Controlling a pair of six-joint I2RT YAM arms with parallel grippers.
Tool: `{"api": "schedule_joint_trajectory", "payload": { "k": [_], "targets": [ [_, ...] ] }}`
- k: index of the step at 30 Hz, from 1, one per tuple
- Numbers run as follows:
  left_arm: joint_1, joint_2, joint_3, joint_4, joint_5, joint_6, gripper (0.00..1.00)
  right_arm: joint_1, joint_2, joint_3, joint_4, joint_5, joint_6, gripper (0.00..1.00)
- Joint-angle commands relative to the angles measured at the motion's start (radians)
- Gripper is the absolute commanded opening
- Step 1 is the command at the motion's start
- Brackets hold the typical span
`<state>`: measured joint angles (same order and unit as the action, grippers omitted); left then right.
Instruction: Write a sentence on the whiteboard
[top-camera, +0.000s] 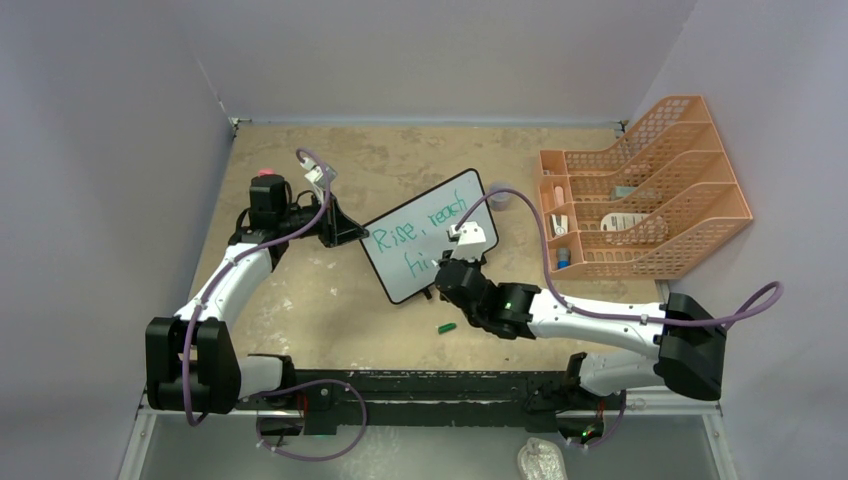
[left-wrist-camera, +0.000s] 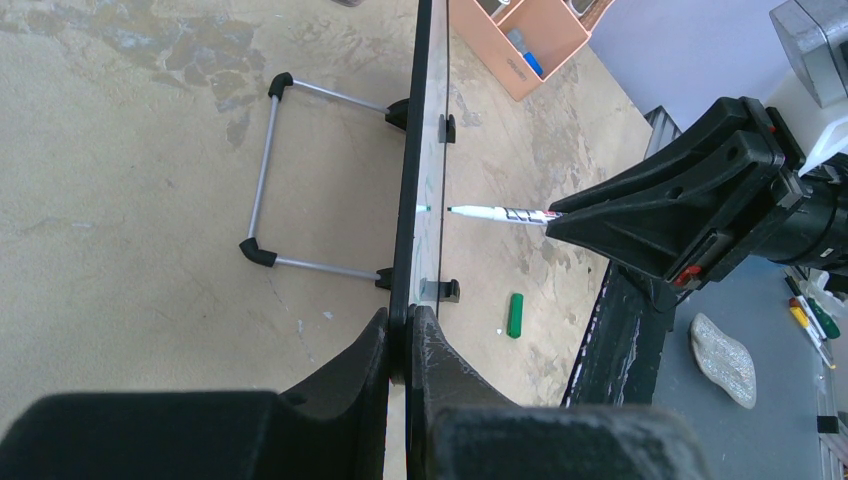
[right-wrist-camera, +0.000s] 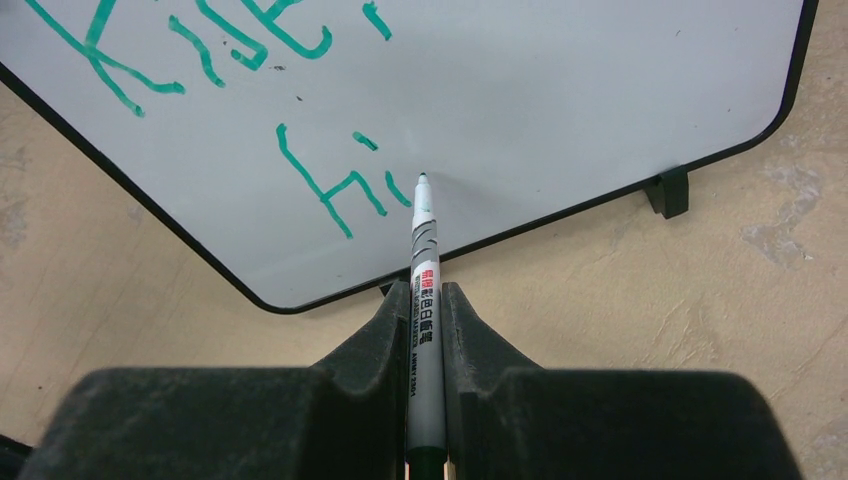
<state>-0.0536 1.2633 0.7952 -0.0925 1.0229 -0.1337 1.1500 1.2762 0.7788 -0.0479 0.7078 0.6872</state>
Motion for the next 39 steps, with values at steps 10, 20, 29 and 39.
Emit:
{"api": "schedule_joint_trajectory", "payload": {
  "k": [10, 20, 29, 39],
  "targets": [
    [-0.002, 0.014, 0.024, -0.010, -0.015, 0.036, 0.00, -0.019, -0.001, -0.004, 0.063, 0.016, -0.020, 0.00],
    [-0.002, 0.012, 0.024, -0.010, -0.015, 0.035, 0.00, -0.022, 0.015, -0.002, 0.080, 0.015, -0.023, 0.00],
    [-0.002, 0.014, 0.025, -0.009, -0.013, 0.036, 0.00, -0.025, 0.025, 0.000, 0.069, 0.017, -0.018, 0.00],
    [-0.002, 0.014, 0.024, -0.010, -0.011, 0.035, 0.00, -0.024, 0.025, 0.009, 0.083, 0.029, -0.031, 0.00]
  ]
}}
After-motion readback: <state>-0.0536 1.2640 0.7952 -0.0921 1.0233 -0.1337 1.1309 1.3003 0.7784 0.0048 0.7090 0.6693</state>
